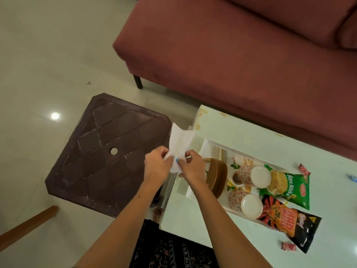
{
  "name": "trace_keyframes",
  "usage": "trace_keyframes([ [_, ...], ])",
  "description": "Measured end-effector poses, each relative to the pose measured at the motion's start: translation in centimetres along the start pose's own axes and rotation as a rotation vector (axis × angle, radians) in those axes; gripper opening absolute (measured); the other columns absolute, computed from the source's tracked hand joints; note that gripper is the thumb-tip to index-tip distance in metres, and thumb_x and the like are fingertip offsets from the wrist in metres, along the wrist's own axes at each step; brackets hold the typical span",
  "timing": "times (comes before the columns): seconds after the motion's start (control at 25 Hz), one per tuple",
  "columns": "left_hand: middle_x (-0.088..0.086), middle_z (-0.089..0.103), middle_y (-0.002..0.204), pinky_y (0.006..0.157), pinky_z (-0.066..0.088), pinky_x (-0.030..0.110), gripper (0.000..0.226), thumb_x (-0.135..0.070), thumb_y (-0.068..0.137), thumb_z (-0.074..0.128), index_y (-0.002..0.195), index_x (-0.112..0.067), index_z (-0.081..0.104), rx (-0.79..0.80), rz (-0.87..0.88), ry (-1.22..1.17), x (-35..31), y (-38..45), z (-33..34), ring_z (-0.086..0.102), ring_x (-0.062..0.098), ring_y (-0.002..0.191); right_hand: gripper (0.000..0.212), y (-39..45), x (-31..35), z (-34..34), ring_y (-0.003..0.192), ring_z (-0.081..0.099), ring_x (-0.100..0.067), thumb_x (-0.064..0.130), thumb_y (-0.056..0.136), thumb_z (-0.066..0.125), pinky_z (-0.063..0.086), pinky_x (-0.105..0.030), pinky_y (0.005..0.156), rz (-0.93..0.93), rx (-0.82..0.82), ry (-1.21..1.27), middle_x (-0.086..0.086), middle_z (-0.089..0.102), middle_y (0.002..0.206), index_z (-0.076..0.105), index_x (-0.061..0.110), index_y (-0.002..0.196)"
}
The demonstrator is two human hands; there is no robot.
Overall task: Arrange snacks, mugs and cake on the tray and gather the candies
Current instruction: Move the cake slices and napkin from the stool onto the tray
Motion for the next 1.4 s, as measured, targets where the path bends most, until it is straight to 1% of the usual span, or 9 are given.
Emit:
trace_keyframes([
  [0.08, -0.003, 0.061, 0.078, 0.049, 0.038, 0.005, 0.009, -0.017, 0.081, 0.064, 0.087, -0.009, 0.065, 0.068, 0.036, 0.015, -1.6, -2.1, 2.6, 0.055, 0.009, 0.065, 0.012, -1.2, -2.6, -2.8, 0.082, 0.064, -0.021, 0.019, 0.085, 0.064, 0.06, -0.032, 0.061, 0.053, -0.067, 0.053, 0.001, 0.061, 0.091, 0.057, 0.017, 0.094],
  [0.24, 0.005, 0.07, 0.094, 0.079, 0.056, 0.029, 0.016, -0.016, 0.084, 0.063, 0.096, -0.007, 0.067, 0.257, 0.045, 0.045, -4.0, -5.6, 8.7, 0.065, 0.021, 0.081, 0.005, -3.1, -8.0, -7.4, 0.081, 0.067, -0.027, 0.01, 0.085, 0.06, 0.06, -0.043, 0.062, 0.135, -0.169, 0.112, -0.008, 0.067, 0.088, 0.057, 0.012, 0.088],
  [0.4, 0.008, 0.071, 0.103, 0.088, 0.054, 0.033, 0.019, -0.014, 0.084, 0.062, 0.102, -0.009, 0.067, 0.326, 0.059, 0.094, -4.8, -7.6, 13.1, 0.066, 0.024, 0.09, 0.011, -3.6, -11.8, -10.0, 0.083, 0.067, -0.029, 0.007, 0.086, 0.057, 0.061, -0.038, 0.06, 0.198, -0.212, 0.158, -0.009, 0.066, 0.089, 0.06, 0.008, 0.096],
  [0.56, 0.01, 0.071, 0.1, 0.076, 0.047, 0.021, 0.018, -0.009, 0.084, 0.061, 0.101, -0.008, 0.067, 0.347, 0.037, 0.095, -3.8, -9.1, 15.5, 0.065, 0.022, 0.085, 0.029, -2.9, -14.3, -9.9, 0.094, 0.064, -0.035, 0.001, 0.087, 0.054, 0.055, -0.044, 0.082, 0.217, -0.178, 0.057, -0.018, 0.067, 0.106, 0.06, 0.004, 0.114],
  [0.68, 0.01, 0.072, 0.099, 0.071, 0.046, 0.022, 0.023, -0.007, 0.084, 0.06, 0.105, -0.01, 0.068, 0.353, 0.008, 0.098, -2.7, -9.9, 16.6, 0.065, 0.022, 0.085, 0.04, -2.8, -15.3, -8.9, 0.107, 0.057, -0.034, -0.002, 0.086, 0.048, 0.046, -0.033, 0.087, 0.194, -0.137, -0.033, -0.019, 0.061, 0.118, 0.058, 0.009, 0.123],
  [0.76, 0.011, 0.071, 0.103, 0.081, 0.052, 0.028, 0.026, -0.007, 0.085, 0.06, 0.11, -0.011, 0.067, 0.339, -0.021, 0.083, -2.2, -10.1, 17.0, 0.065, 0.025, 0.09, 0.046, -2.8, -16.0, -8.3, 0.114, 0.051, -0.032, -0.003, 0.086, 0.047, 0.04, -0.025, 0.086, 0.194, -0.112, -0.04, -0.018, 0.052, 0.126, 0.055, 0.015, 0.128],
  [0.84, 0.012, 0.07, 0.104, 0.089, 0.051, 0.031, 0.028, -0.005, 0.085, 0.06, 0.111, -0.01, 0.066, 0.315, -0.032, 0.081, -1.8, -10.1, 17.3, 0.064, 0.027, 0.092, 0.048, -2.6, -16.4, -7.9, 0.109, 0.052, -0.031, -0.005, 0.085, 0.047, 0.037, -0.022, 0.08, 0.199, -0.098, -0.042, -0.018, 0.053, 0.121, 0.053, 0.014, 0.128],
  [1.08, 0.015, 0.068, 0.101, 0.076, 0.047, 0.024, 0.023, 0.006, 0.081, 0.059, 0.102, -0.001, 0.065, 0.283, -0.08, 0.111, -0.1, -9.5, 18.0, 0.063, 0.028, 0.092, 0.024, -2.1, -17.6, -8.2, 0.079, 0.061, -0.027, -0.011, 0.078, 0.054, 0.048, -0.033, 0.066, 0.268, -0.209, 0.051, -0.01, 0.063, 0.077, 0.055, 0.007, 0.095],
  [1.4, 0.015, 0.065, 0.111, 0.084, 0.049, 0.029, 0.034, 0.002, 0.08, 0.062, 0.113, -0.004, 0.058, 0.313, -0.215, 0.101, 1.5, -9.7, 17.8, 0.062, 0.029, 0.1, 0.041, -2.1, -18.7, -7.5, 0.101, 0.062, -0.03, -0.009, 0.081, 0.057, 0.052, -0.037, 0.084, 0.205, -0.081, 0.092, -0.017, 0.064, 0.114, 0.052, 0.003, 0.121],
])
Point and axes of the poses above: each hand's wrist, its own y-axis towards the middle knuckle, its own z-axis out of the palm, x = y × z, the point moved 8 cm from there along y, towards the middle knuckle
